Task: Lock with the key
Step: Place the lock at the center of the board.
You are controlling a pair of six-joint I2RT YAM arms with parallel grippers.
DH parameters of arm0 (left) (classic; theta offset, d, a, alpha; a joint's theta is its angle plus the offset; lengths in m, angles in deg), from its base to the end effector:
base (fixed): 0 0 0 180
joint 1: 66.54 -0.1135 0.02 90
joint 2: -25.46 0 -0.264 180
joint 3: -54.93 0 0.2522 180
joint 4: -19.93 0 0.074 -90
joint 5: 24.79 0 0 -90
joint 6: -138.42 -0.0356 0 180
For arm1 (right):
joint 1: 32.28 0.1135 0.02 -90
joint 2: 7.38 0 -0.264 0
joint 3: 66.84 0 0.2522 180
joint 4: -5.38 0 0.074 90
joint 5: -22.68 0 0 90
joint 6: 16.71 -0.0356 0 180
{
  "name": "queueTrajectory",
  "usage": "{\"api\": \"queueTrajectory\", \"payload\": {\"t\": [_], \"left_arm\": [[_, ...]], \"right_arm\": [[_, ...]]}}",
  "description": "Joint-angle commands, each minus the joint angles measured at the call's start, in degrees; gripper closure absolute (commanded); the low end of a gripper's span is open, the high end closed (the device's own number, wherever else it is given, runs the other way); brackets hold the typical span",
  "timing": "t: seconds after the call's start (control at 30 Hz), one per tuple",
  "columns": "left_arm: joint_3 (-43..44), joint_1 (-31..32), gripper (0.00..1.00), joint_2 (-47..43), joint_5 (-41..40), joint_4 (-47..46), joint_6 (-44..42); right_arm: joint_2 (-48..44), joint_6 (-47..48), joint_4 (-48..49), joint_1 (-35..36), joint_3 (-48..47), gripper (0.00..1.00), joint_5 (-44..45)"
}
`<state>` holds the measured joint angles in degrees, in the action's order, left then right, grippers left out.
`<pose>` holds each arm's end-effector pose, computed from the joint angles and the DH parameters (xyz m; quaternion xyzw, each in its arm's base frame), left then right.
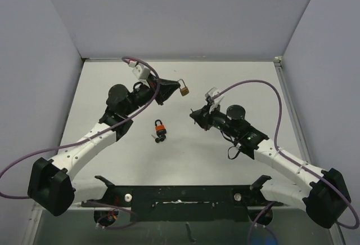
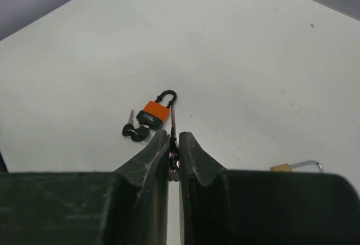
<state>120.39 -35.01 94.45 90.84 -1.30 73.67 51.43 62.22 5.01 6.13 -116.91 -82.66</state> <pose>0.2290 -0.1586 0.3767 0.2103 0.5645 -0.4895 0.6305 0.1818 0.1562 0.2839 -0.2624 0.7124 0.3613 0.5414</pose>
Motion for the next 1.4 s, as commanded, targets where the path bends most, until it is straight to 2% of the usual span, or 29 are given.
{"api": "queueTrajectory", "payload": {"t": [0.0, 0.17, 0.37, 0.63, 0.93, 1.2, 1.27, 1.37], "left_arm": [[-1.3, -1.7, 1.0, 6.7, -3.2, 8.1, -2.7], [-2.4, -5.0, 1.0, 16.0, 0.5, 3.5, 0.6], [-3.3, -6.9, 1.0, 23.6, -0.5, -0.2, 2.8], [0.5, -6.8, 1.0, 32.6, -0.3, 3.7, 2.4], [4.1, -6.7, 1.0, 41.1, 0.7, 2.2, 2.0], [6.5, -6.9, 1.0, 44.1, 0.8, 2.6, 1.7], [6.6, -6.9, 0.96, 44.1, 0.5, 3.5, 1.1], [7.2, -7.0, 0.85, 44.6, 0.3, 4.7, 0.5]], "right_arm": [[4.8, 2.3, -3.0, 0.1, -6.9, 1.0, 13.7], [15.1, 2.6, -4.3, -1.4, -12.9, 1.0, 15.8], [23.7, -0.9, -2.0, -4.8, -15.9, 1.0, 13.3], [32.8, -2.5, -3.8, -5.7, -20.2, 1.0, 11.3], [42.9, -3.3, -4.8, -5.5, -24.9, 1.0, 9.0], [48.9, -3.2, -5.6, -5.7, -28.2, 1.0, 8.7], [50.1, -3.2, -5.5, -5.8, -28.8, 0.99, 8.5], [51.8, -3.3, -5.3, -6.0, -29.6, 0.9, 8.2]]}}
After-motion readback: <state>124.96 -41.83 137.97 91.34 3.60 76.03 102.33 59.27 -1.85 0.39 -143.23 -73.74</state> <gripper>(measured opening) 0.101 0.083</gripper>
